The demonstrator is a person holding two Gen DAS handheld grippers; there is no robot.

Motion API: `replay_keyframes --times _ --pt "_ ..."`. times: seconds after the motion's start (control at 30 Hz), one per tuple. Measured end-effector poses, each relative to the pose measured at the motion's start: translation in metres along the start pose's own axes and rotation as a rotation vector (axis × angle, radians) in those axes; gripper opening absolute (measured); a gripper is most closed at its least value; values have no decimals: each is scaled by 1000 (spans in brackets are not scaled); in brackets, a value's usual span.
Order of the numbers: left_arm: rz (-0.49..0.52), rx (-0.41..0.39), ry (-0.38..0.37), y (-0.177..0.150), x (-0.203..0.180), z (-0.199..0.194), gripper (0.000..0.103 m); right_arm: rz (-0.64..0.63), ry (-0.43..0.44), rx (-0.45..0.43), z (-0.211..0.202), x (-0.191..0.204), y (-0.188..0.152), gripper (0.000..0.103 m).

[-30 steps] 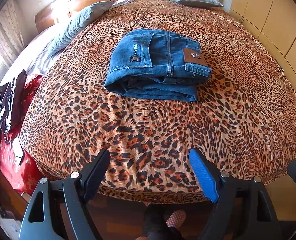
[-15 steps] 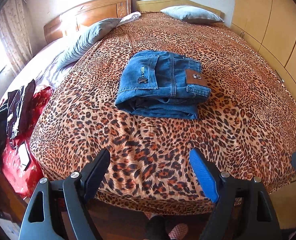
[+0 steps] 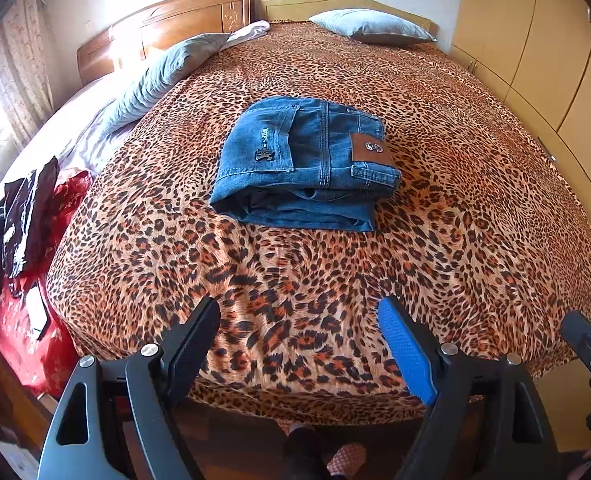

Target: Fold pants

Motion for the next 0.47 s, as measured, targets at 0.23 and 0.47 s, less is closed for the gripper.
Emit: replay_keyframes --times 0.23,0.47 --pt "-11 -2 -10 -2 0 -2 81 -2 -1 7 1 1 0 103" --pt "-5 10 18 1 2 0 82 3 1 22 7 2 1 103"
Point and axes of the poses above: each gripper's, at about its wrist camera, not at the fingertips, and z roughly the way its jaws point, x to its left, y to its top, the point moved 1 cm from there along z, roughly the way its jaws point, and after that the axes turned 2 degrees about y, right-handed, at the moved point
